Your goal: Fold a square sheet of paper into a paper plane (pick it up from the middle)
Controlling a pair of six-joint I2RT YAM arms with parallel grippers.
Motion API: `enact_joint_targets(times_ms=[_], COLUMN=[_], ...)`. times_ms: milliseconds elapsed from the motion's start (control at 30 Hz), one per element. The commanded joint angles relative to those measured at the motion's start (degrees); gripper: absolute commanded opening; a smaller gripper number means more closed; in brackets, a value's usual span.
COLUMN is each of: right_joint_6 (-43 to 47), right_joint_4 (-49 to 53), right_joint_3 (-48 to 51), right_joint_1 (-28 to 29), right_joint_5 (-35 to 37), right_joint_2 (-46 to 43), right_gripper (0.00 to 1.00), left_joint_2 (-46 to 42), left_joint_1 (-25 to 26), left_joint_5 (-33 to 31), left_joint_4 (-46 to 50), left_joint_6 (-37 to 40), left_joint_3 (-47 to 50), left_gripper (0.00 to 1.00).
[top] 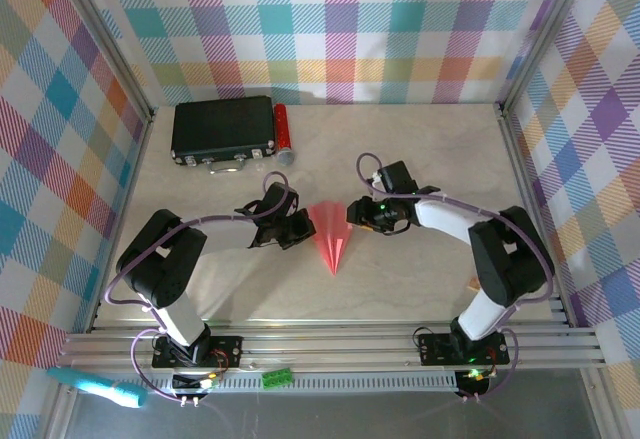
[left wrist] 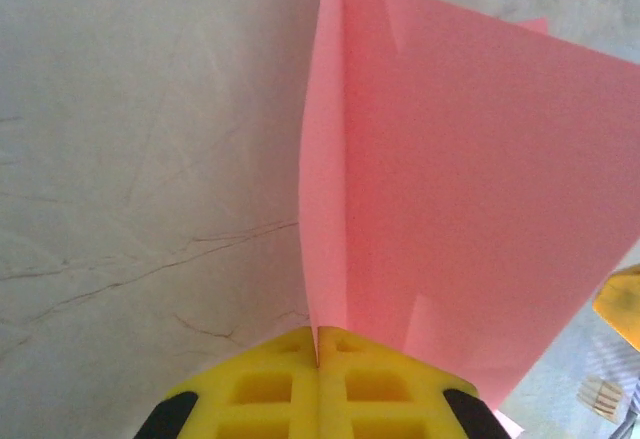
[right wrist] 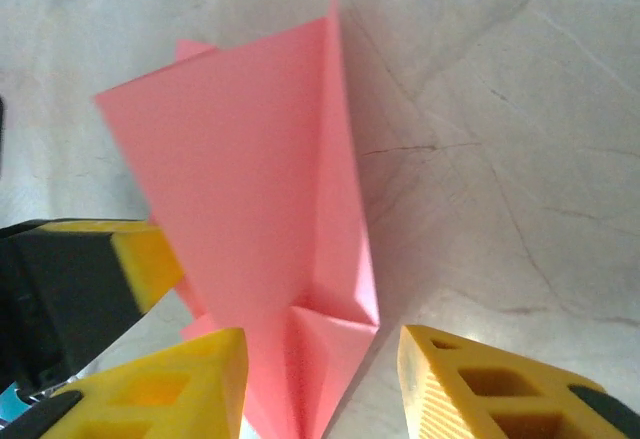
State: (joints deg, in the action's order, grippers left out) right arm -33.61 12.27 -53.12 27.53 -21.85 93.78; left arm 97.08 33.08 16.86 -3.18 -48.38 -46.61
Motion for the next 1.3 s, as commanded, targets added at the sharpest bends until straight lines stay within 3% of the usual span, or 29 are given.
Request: enact_joint_targets(times_ms=[0, 500, 900, 1067, 1267], right_joint_6=[-1.3, -1.5, 0.1, 1.2, 1.9], right_joint_4=[3.8, 8.0, 12.2, 13.1, 13.3], right_joint_3=[1.8, -2.8, -8.3, -9.9, -11.3], right_joint_1=[2.4, 12.1, 16.2, 18.0, 18.8], right_joint_5=[1.3, 6.8, 12.6, 14.4, 14.6], right_joint_2=[-2.2, 3.0, 6.4, 7.4, 8.8], right_gripper=[0.45, 0.50, 0.48, 0.56, 0.59], left_joint_2=[-0.8, -1.7, -2.7, -3.0, -2.9], left_joint_1=[-0.5, -0.5, -0.5, -0.5, -0.5], left_joint_5=[1.0, 1.6, 2.6, 2.8, 3.2], left_joint_4=[0.3, 1.1, 1.4, 1.5, 1.4], left_joint_6=[0.8, 0.5, 0.4, 0.3, 0.4], left_joint_3=[-1.4, -1.9, -2.0, -2.0, -2.0], left_gripper=[0.03, 0.03, 0.03, 0.03, 0.02])
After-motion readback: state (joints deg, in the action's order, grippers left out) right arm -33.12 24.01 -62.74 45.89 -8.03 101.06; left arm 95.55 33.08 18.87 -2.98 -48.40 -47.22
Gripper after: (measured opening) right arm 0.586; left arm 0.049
